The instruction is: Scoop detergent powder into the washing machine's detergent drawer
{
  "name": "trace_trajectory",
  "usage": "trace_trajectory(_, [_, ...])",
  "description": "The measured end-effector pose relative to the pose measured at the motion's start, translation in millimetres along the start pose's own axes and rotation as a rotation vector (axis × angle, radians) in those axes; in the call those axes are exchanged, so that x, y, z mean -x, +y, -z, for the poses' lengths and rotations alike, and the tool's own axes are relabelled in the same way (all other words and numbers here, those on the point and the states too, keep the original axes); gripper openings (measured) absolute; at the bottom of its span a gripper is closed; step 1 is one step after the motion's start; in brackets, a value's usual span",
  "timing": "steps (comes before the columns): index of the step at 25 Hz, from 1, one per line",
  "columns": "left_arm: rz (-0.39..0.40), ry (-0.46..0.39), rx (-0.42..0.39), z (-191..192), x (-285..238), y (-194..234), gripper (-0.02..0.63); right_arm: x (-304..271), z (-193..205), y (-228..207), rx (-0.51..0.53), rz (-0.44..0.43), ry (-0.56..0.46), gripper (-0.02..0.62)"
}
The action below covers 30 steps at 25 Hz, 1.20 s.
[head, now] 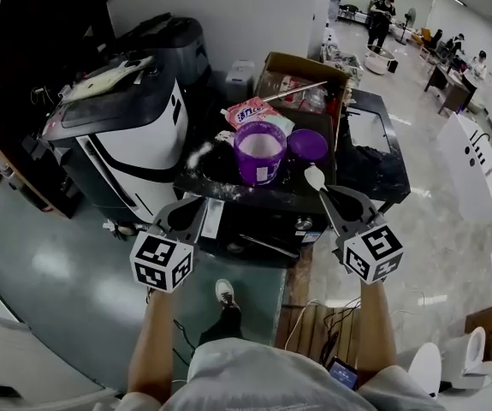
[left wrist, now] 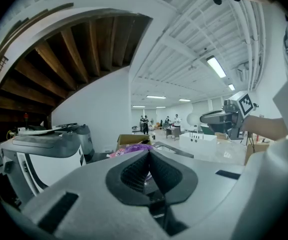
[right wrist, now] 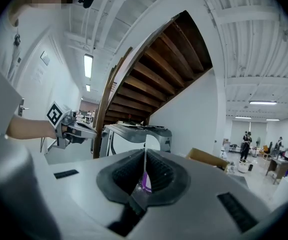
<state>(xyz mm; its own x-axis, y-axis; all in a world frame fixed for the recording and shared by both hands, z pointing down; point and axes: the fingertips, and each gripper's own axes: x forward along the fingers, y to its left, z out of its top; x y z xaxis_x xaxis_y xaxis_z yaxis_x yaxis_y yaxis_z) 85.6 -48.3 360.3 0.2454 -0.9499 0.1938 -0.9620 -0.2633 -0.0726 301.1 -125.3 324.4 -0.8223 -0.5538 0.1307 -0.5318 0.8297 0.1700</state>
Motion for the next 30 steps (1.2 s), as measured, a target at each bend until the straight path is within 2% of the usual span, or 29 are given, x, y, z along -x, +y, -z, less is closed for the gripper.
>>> trace_trajectory(8, [0.025, -0.008, -0.006, -16.1, -87.3, 101.1, 0.009, -121.7, -20.3, -52.5, 0.044, 0.007, 0.042, 0.014])
trace_trajectory(12, [0.038, -0.013, -0.013, -21.9, -121.0, 145.8, 0.009, -180.5, -21.9, -65.0, 0.038, -0.050, 0.083, 0.014])
trace_trajectory(16, [0.041, -0.015, 0.002, -20.9, -144.5, 180.4, 0.009, -228.8, -6.2, -69.5, 0.071, -0.095, 0.184, 0.014])
trace_trajectory(20, [0.047, -0.006, 0.021, -12.9, -164.4, 200.0, 0.009, -263.9, 23.8, -69.4, 0.126, -0.153, 0.312, 0.014])
trace_trajectory(25, [0.070, 0.019, 0.037, -1.2, -186.0, 202.1, 0.009, -288.8, 63.1, -68.8, 0.164, -0.256, 0.458, 0.014])
trace_trajectory(30, [0.068, 0.046, 0.061, 8.2, -207.3, 199.2, 0.009, -306.2, 90.0, -65.4, 0.234, -0.405, 0.549, 0.014])
